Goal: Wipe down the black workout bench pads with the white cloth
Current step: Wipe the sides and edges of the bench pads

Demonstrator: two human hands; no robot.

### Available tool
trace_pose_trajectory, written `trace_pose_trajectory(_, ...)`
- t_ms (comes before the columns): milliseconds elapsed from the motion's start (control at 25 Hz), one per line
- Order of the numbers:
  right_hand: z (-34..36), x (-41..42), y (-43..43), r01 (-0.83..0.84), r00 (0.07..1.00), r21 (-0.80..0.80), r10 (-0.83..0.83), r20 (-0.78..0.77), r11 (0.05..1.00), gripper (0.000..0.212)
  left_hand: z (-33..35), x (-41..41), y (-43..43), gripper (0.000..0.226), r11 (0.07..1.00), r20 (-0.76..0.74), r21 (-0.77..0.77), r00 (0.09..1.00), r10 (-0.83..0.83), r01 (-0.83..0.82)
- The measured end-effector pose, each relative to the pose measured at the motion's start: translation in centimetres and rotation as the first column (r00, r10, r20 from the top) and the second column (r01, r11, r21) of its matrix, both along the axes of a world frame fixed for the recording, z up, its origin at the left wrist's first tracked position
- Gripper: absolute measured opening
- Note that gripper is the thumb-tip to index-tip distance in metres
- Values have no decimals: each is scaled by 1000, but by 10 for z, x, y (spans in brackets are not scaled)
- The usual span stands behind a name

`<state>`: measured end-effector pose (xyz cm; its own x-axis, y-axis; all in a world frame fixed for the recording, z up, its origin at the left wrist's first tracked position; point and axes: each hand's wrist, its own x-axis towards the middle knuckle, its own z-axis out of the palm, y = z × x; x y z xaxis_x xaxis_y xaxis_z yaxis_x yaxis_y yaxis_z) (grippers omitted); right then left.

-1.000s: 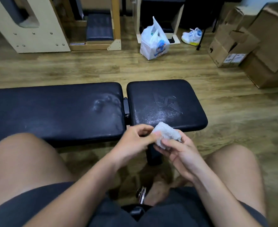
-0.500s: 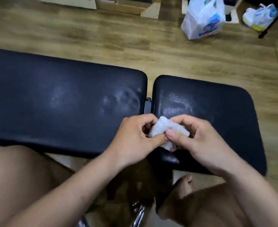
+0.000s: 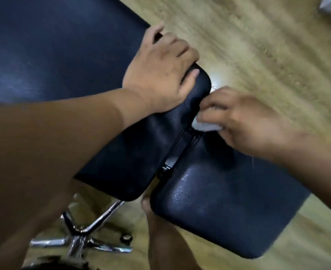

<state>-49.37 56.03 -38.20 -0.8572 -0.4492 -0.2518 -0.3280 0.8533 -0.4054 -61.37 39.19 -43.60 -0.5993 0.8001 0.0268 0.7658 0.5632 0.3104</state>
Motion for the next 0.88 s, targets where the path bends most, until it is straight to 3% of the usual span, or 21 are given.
trace_pose_trajectory(80, 1, -11, 2, -185, 977, 19, 182, 111, 983, 38, 2, -2, -1, 47, 1000, -14, -21, 1000, 1, -1)
trace_pose_trajectory(200, -1, -32, 20, -172, 973, -5, 171, 156, 985, 49, -1, -1, 0, 43, 1000, -67, -6, 998, 6, -6)
trace_pose_trajectory(400, -3, -13, 16, 260, 949, -23, -251, 192, 965, 40, -1, -3, 1, 40, 1000, -58, -4, 998, -17, 16)
trace_pose_trajectory(560, -8, -34, 54, 417, 877, -80, -378, 297, 905, 22, -4, -2, 1, 40, 999, -75, -41, 997, -23, 20)
trace_pose_trajectory(600, -8, -47, 72, 516, 828, -20, -492, 270, 857, 16, -4, -2, 0, 40, 999, -88, -36, 996, -23, 19)
trace_pose_trajectory(680, -5, -60, 93, 777, 570, 49, -734, 370, 628, 15, -3, 0, 0, 39, 1000, -91, -22, 996, -15, 13)
trace_pose_trajectory(720, -6, -59, 92, 843, 464, 31, -754, 465, 537, 18, -2, 0, 1, 38, 1000, -92, -20, 996, -10, 9)
trace_pose_trajectory(800, -12, -48, 69, 798, 496, -17, -640, 587, 603, 15, 0, -1, 3, 36, 1000, -105, -22, 994, -12, 10)
trace_pose_trajectory(880, -16, -28, 56, 776, 522, -39, -606, 600, 630, 10, 1, -1, 1, 37, 1000, -114, -29, 993, -14, 11)
